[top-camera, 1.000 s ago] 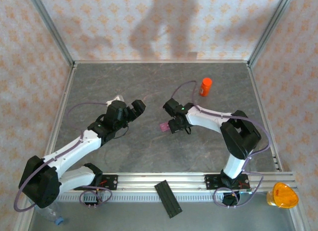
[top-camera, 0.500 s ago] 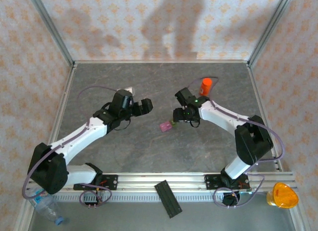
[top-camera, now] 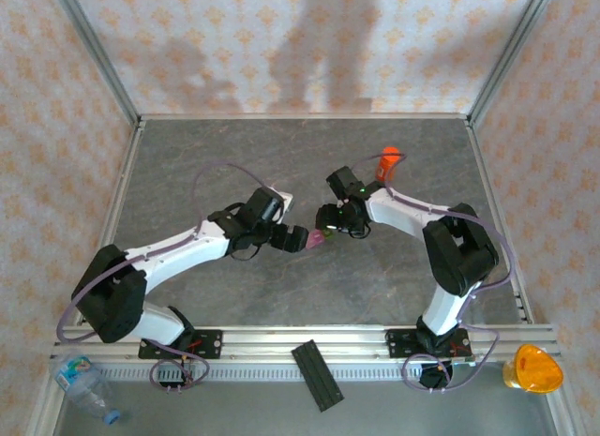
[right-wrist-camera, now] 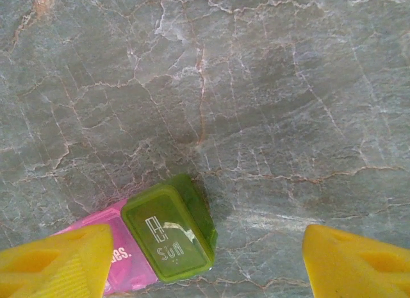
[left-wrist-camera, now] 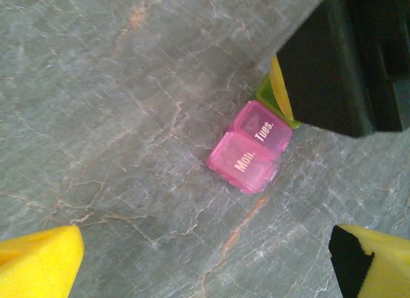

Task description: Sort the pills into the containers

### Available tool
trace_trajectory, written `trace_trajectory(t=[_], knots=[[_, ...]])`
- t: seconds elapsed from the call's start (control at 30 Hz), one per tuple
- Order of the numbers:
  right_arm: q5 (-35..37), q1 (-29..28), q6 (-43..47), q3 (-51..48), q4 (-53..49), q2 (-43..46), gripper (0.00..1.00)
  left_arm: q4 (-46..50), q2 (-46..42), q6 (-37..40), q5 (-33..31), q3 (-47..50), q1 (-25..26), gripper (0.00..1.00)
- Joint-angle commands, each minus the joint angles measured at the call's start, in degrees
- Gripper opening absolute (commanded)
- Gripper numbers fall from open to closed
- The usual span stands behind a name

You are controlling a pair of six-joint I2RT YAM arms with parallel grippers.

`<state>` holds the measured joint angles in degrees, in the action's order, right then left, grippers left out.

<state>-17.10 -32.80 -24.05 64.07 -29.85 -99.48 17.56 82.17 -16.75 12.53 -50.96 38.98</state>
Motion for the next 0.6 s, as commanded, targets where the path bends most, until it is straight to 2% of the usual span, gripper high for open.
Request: trace_trajectory(t=[0.0,0.33,0.57], knots=[[0.1,0.7,-0.5,-1.0,1.4,0.3,0.77,-1.4,1.8,2.1,-3.0,-0.8,1.3,0.99],[-0.5,0.7,-0.2,-3.3,1.5,1.2,0.76,1.8,6.6,5.7,-8.2,-4.7,4.3,0.98],[-0.7,0.7,-0.1,-4.1,1.7,1.0,0.76,1.7,8.7,6.5,-8.3,-5.8,4.8,0.98]])
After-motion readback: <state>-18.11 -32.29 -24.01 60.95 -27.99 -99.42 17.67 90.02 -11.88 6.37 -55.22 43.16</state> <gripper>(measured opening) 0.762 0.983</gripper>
